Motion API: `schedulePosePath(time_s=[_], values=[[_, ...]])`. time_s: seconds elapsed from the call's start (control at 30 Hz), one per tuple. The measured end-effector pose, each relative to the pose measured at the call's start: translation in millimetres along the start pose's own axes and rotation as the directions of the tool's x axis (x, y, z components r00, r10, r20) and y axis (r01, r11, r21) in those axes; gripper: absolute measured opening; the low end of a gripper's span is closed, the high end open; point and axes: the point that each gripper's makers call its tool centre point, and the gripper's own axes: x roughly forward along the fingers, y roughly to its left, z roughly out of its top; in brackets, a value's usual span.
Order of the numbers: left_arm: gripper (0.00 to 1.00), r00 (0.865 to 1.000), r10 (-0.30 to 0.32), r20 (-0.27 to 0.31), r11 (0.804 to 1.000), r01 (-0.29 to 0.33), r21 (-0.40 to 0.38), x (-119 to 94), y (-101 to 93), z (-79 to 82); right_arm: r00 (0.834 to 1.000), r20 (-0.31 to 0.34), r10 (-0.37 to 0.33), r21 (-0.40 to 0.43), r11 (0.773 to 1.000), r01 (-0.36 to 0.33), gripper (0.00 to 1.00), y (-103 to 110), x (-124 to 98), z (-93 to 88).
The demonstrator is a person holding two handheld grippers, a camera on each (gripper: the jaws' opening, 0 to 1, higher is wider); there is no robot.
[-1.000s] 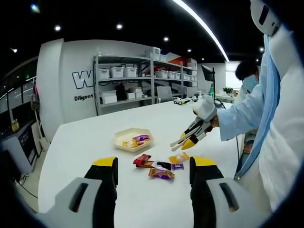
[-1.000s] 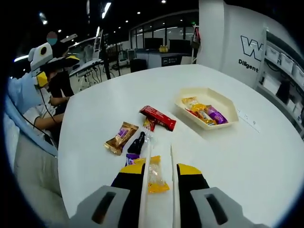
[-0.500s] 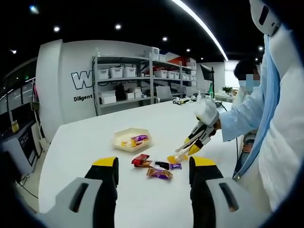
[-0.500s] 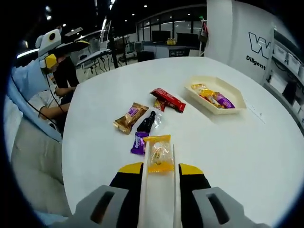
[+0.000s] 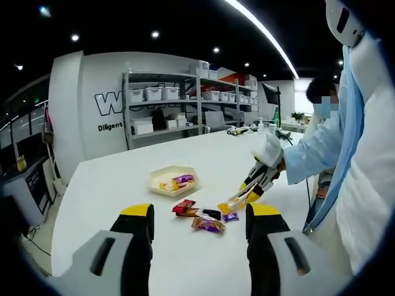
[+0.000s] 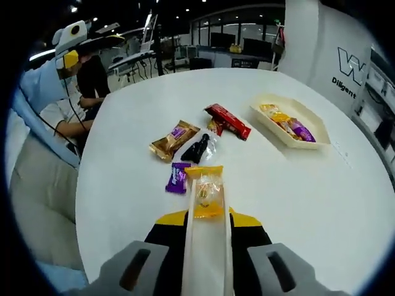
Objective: Place the target food into the container with the food tongs after gripping and lifting it, then release it inside without dropping or visibly crushing the food.
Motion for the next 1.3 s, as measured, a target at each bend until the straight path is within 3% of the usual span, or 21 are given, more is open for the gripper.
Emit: schedulePosePath(time_s=[0.4, 0.8, 1.1, 1.3], values=[[0.58, 1.000, 0.002, -0.003, 1.000, -0.002, -0.003, 2.3, 4.2, -0.5, 1.000, 0.008, -0.012, 0.004, 1.000, 0.012, 0.11, -5.9, -5.2, 7.7], [0.58, 1.000, 0.000, 0.001, 1.000, 0.000, -0.003, 4.7, 7.6, 0.3, 0.998, 0.033, -0.055, 0.016, 0.998, 0.055, 0.12, -25.3, -6.1, 23.5], [0.58, 1.000, 0.008, -0.003, 1.000, -0.008, -0.005, 3.6, 9.7, 0.5, 0.988, 0.098, -0.115, 0.015, 0.993, 0.114, 0.13, -62.9, -10.2, 67.2], [0.58, 1.000, 0.017, -0.004, 1.000, -0.017, -0.009, 0.9, 11.9, -0.6, 0.978, 0.131, -0.161, 0.005, 0.987, 0.162, 0.13, -98.2, -14.3, 108.5]])
